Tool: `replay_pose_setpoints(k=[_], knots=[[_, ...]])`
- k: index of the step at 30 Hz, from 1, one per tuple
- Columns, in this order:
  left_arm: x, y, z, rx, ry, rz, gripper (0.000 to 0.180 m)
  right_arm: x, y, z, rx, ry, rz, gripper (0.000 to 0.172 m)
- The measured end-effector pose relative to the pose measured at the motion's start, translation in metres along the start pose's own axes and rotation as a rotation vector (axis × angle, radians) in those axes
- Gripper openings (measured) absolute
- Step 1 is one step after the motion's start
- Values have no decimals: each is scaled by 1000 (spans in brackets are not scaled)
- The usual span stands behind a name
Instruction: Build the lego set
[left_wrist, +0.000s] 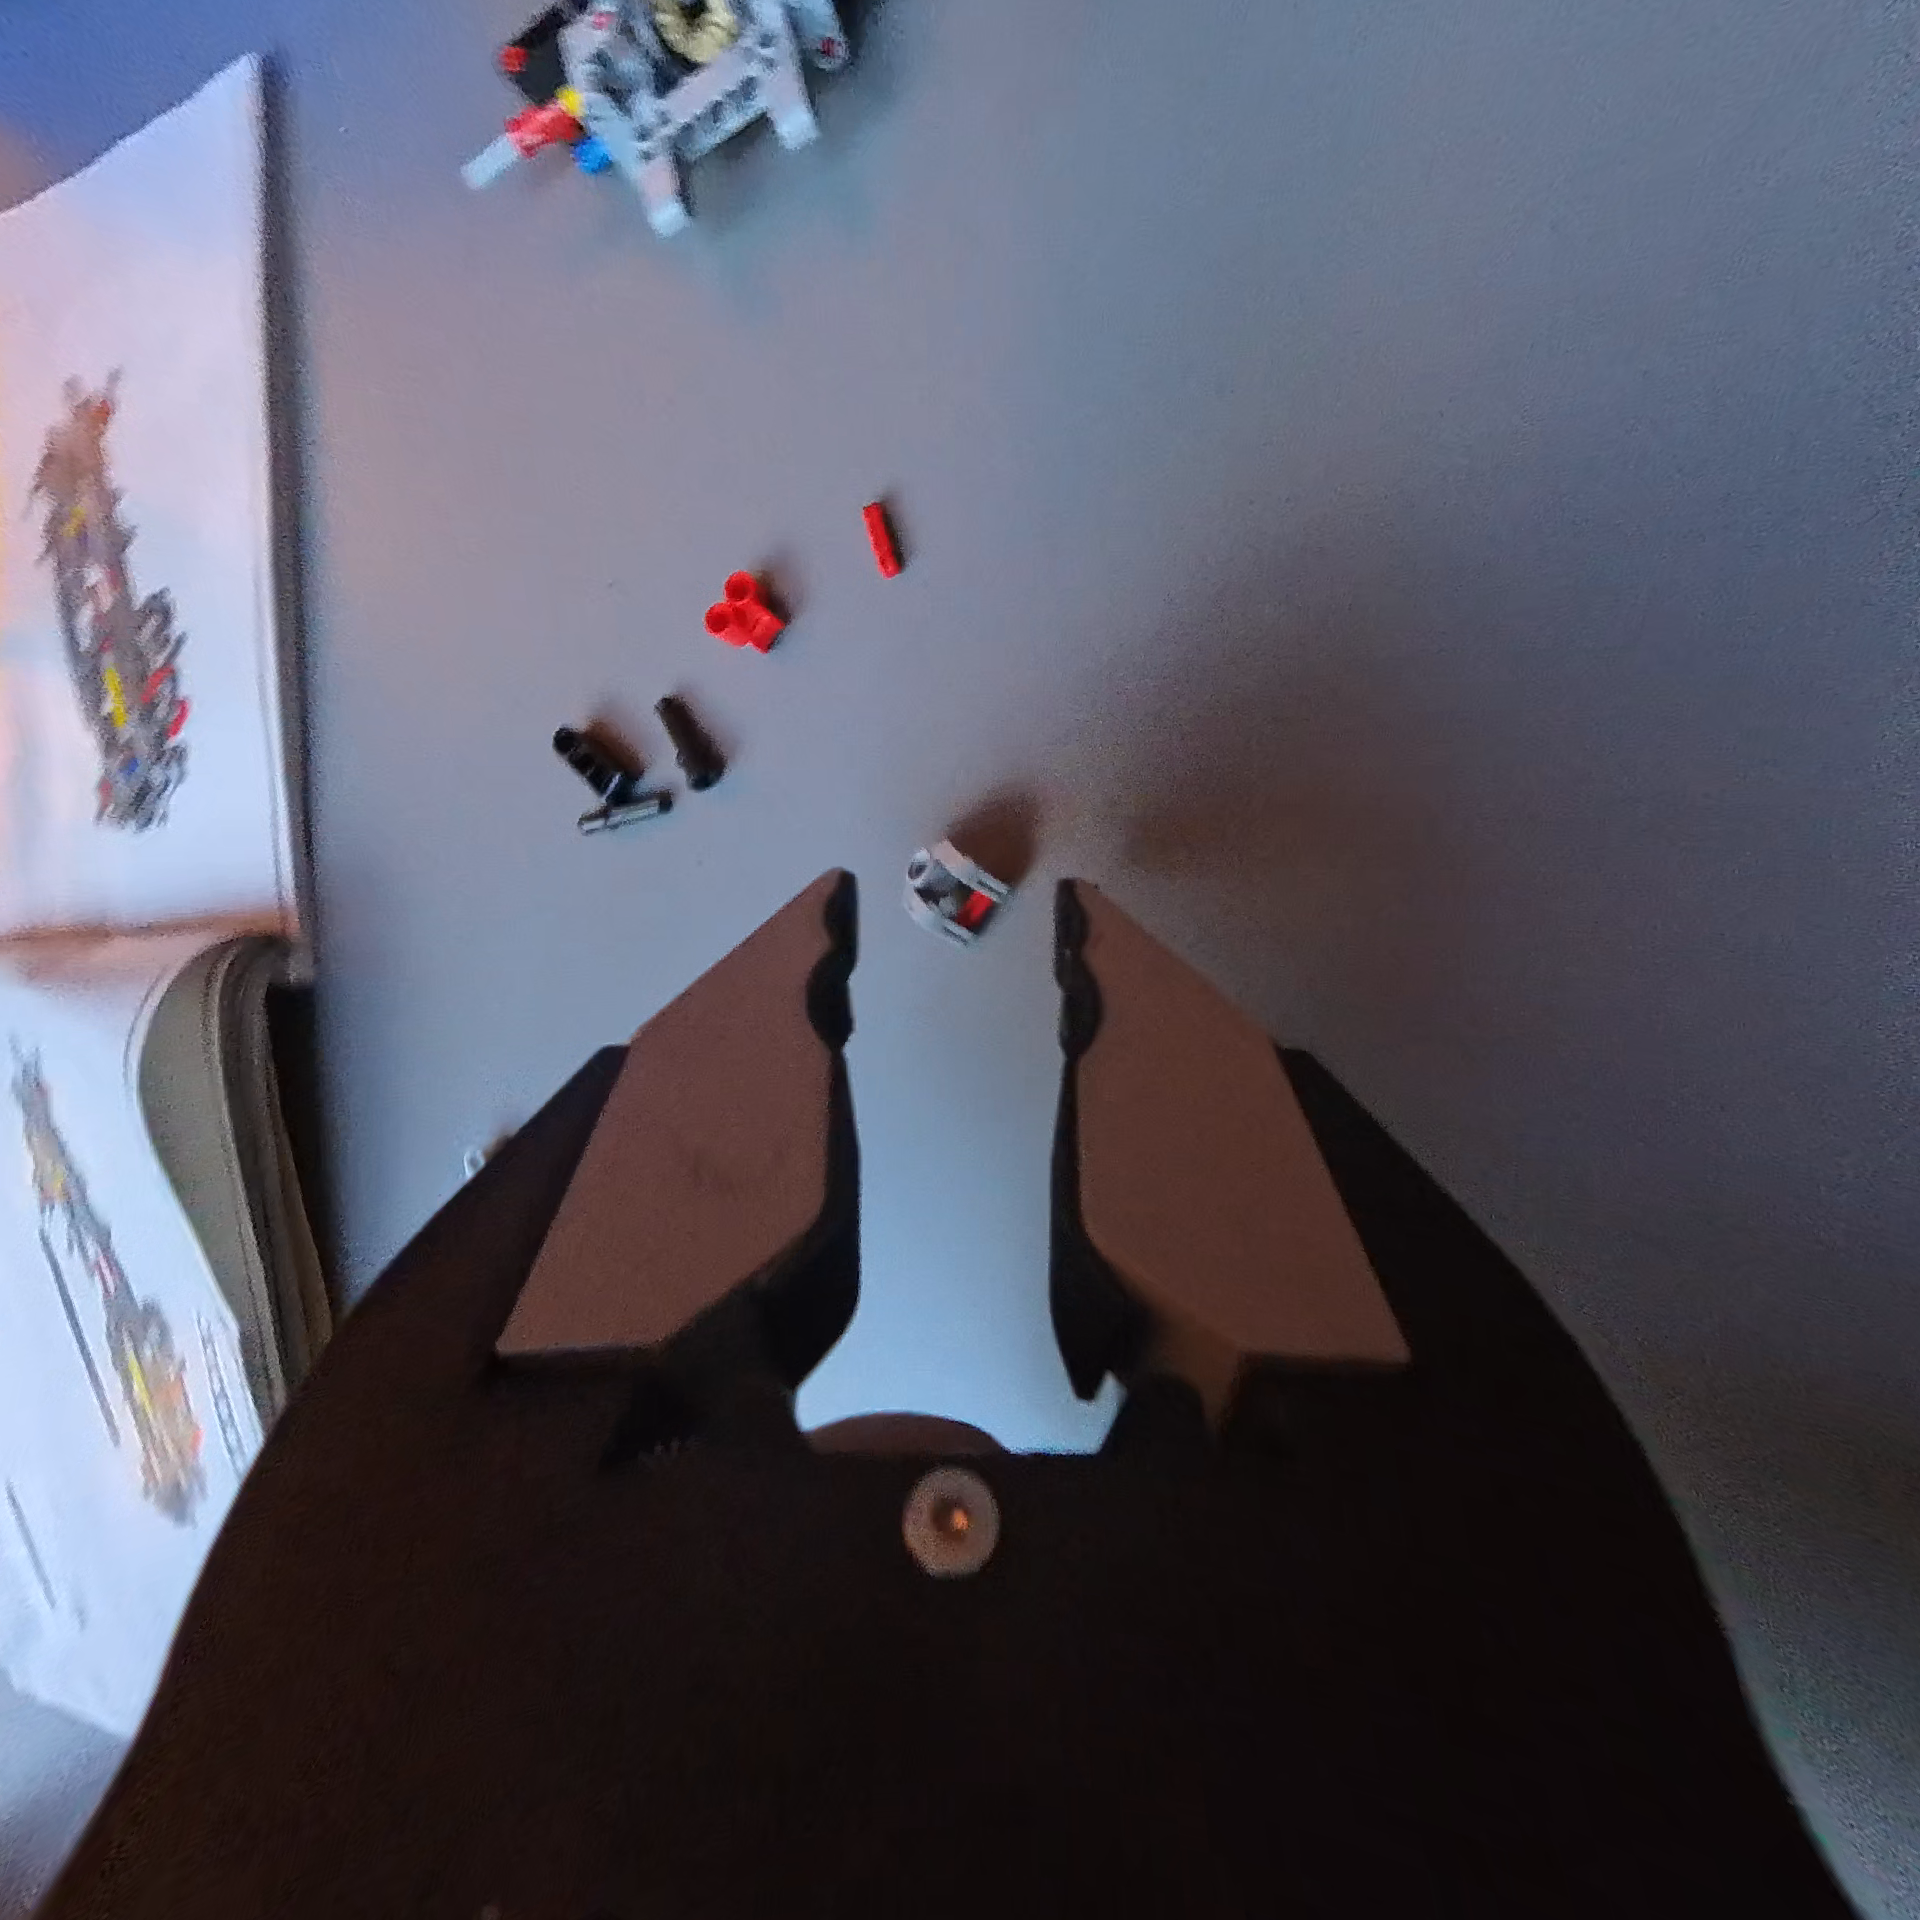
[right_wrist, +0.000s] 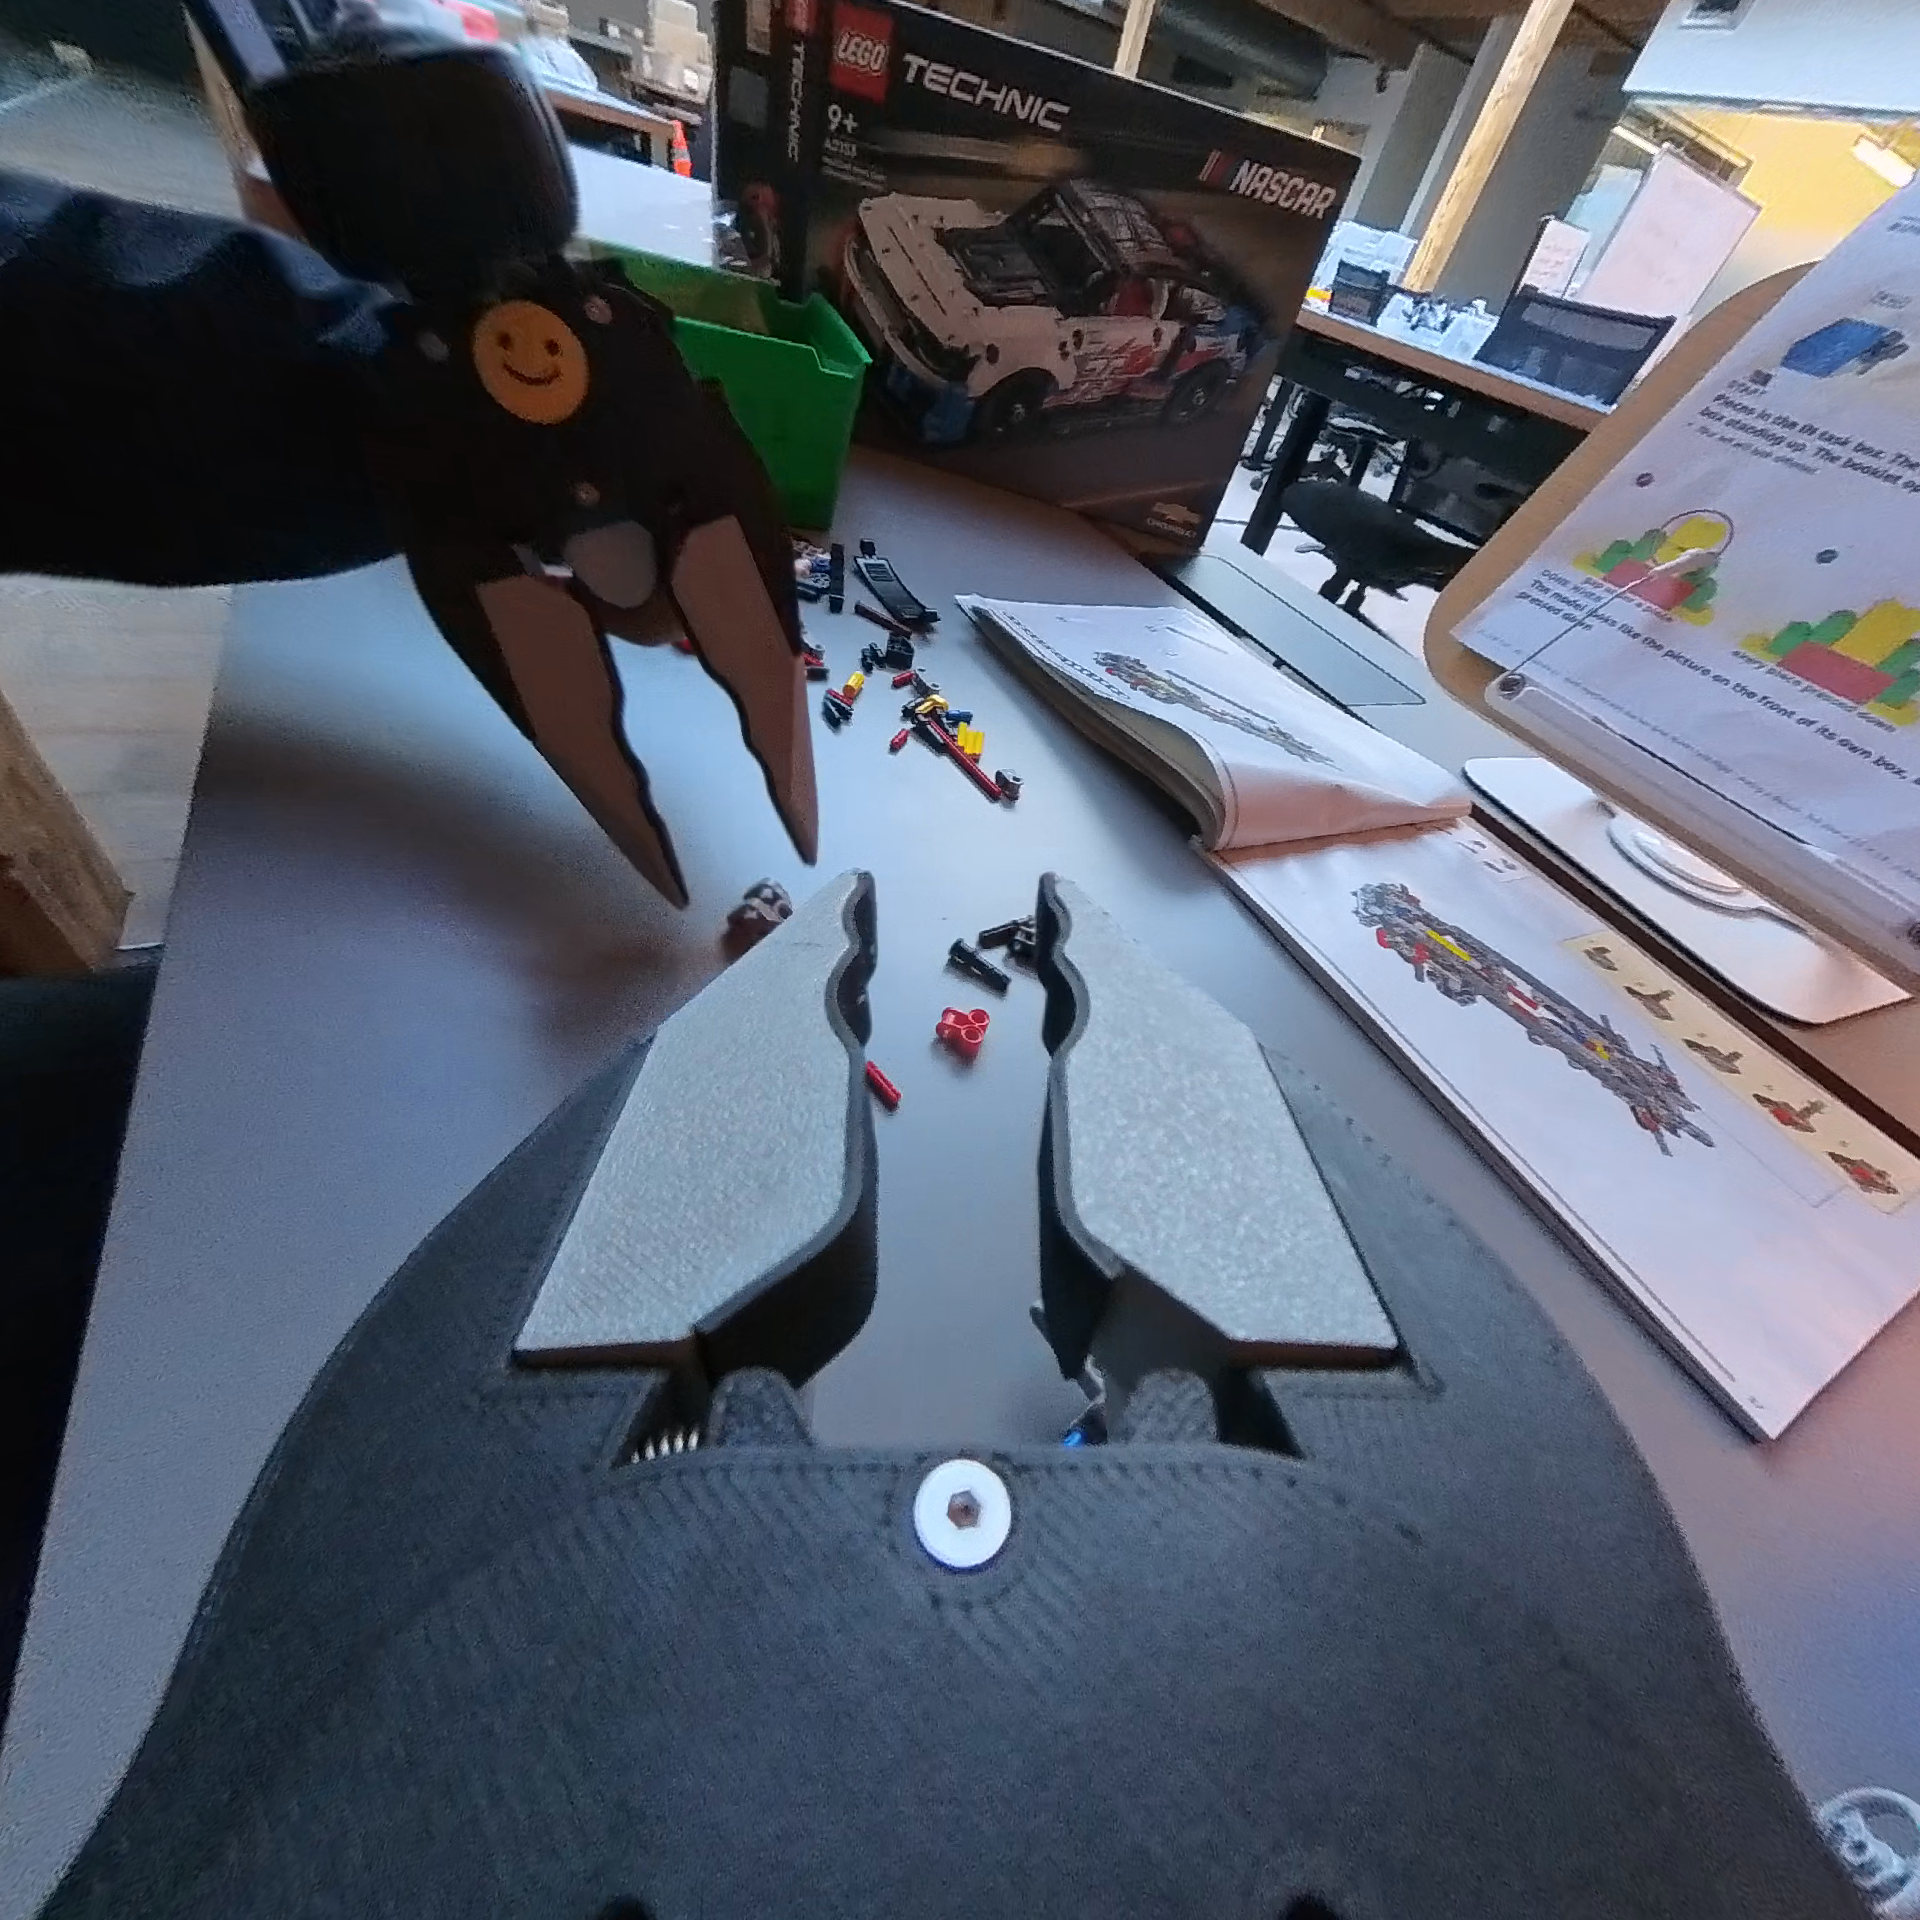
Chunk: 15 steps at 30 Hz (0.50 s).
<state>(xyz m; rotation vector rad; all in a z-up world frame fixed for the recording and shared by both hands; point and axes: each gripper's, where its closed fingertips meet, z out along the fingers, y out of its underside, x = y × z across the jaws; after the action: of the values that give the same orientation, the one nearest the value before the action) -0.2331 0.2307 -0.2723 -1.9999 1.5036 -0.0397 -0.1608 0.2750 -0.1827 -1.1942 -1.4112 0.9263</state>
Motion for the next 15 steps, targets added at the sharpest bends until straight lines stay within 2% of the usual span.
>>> replay_pose_setpoints(k=[3,5,10,12,13,15], knots=[[4,2,11,-6,130,41,22,3,4,0,-21,26,-23,26],[4,0,15,39,180,31,17,1,8,2,-39,9,-9,25],[-20,-1,20,145,31,-72,16,-29,19,22,-112,-150,45,26],[-32,-15,10,280,-14,-206,16,-36,27,38,-175,-166,-10,27],[-39,-28,0,393,5,-318,16,-37,31,47,-206,-156,-49,30],[-46,-51,-22,596,147,-544,16,-31,30,64,-230,-106,-134,35]])
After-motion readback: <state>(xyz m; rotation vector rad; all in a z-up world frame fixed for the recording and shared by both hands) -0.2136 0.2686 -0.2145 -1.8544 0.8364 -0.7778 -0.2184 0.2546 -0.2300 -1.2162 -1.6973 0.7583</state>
